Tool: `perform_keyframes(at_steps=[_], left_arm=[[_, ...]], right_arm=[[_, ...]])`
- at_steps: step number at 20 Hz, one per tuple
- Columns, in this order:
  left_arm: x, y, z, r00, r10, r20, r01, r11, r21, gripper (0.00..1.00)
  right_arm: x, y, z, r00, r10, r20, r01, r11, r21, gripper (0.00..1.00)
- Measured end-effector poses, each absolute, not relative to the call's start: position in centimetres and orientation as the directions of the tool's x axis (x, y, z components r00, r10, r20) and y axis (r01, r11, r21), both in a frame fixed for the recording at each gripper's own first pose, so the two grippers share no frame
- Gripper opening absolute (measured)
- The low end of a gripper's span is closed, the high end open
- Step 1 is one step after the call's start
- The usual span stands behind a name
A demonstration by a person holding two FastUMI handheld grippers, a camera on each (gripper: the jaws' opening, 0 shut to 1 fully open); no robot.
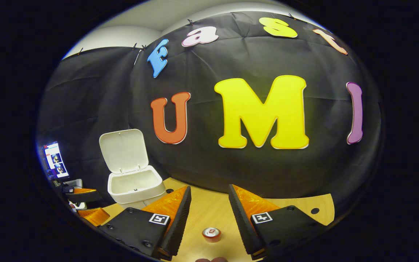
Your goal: Press the lid of the desktop garbage bin to open it, pick up the crumpled paper on the desktop and throw it into the bin, then pick up the pop can on the desktop and drop it into the bin, and finally close the garbage bin lid.
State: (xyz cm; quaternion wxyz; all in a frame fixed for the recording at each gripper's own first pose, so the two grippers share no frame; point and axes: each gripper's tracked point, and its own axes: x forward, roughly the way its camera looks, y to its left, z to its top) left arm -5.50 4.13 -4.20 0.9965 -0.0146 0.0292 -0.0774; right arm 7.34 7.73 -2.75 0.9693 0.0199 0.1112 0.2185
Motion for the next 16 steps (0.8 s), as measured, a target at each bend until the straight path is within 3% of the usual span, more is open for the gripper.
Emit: perform_keyframes(at_steps=[8, 16], left_arm=[[-4.9, -1.5, -6.1, 0.97, -0.23, -0.078, 0.23, 0.973, -0.005, 0.95], [-4.0, -2.7, -14.9, 0.94, -0.229, -0.253, 0.231, 0.973, -0.019, 0.96]], right_arm=[[3.1, -2.1, -5.2, 0.929, 0.304, -0.212, -0.278, 0.95, 0.145, 0.68], [1.1, -7.4, -7.7, 0.955, 0.2, -0.218, -0.178, 0.977, 0.115, 0.69]])
